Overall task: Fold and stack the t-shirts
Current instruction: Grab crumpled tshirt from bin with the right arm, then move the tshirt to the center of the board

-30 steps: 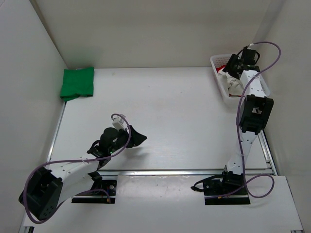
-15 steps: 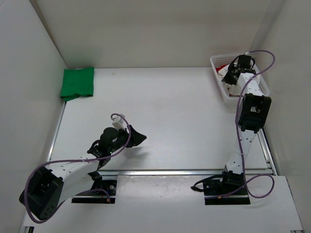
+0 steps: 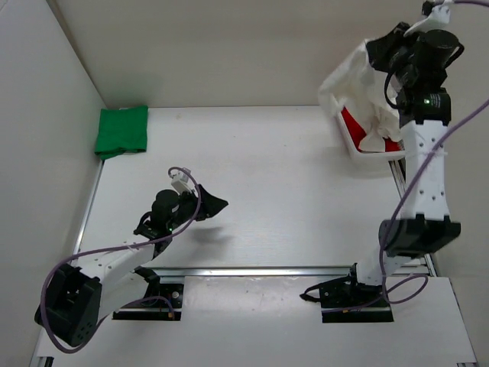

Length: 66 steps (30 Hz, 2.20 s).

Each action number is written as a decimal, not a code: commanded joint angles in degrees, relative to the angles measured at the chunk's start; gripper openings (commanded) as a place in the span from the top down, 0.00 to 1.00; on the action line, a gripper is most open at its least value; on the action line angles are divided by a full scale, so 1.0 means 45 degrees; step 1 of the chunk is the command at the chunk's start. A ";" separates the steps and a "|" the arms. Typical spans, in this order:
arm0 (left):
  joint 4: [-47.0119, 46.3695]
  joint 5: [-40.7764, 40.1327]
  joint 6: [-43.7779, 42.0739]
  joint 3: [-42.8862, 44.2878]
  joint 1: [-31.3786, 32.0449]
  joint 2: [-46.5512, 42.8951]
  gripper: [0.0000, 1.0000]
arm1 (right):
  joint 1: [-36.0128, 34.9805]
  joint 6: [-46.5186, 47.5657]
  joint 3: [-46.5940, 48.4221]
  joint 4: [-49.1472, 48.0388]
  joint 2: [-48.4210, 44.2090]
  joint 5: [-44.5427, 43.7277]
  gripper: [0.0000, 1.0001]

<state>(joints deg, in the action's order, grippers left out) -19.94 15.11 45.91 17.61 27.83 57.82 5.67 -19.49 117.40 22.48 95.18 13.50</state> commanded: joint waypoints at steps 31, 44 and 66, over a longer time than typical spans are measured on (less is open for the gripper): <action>0.1815 -0.0893 -0.0923 0.0910 -0.1793 -0.1601 0.36 | -0.3975 -0.0787 0.4340 0.0883 0.6722 0.5011 0.79; 0.0625 -0.3087 -0.0870 0.4328 -0.0482 0.4822 0.40 | -0.4190 -0.0550 -0.6496 -0.1804 -0.0519 0.3602 0.99; 0.0272 -0.2928 0.3409 0.8118 -0.0443 1.1758 0.48 | -0.6006 -0.2973 -2.0640 -0.5171 -0.9272 0.1845 0.78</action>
<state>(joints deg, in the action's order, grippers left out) -19.14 4.19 57.91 52.49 25.69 109.30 -21.58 -30.94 26.37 3.33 55.92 23.35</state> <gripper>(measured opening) 0.527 0.216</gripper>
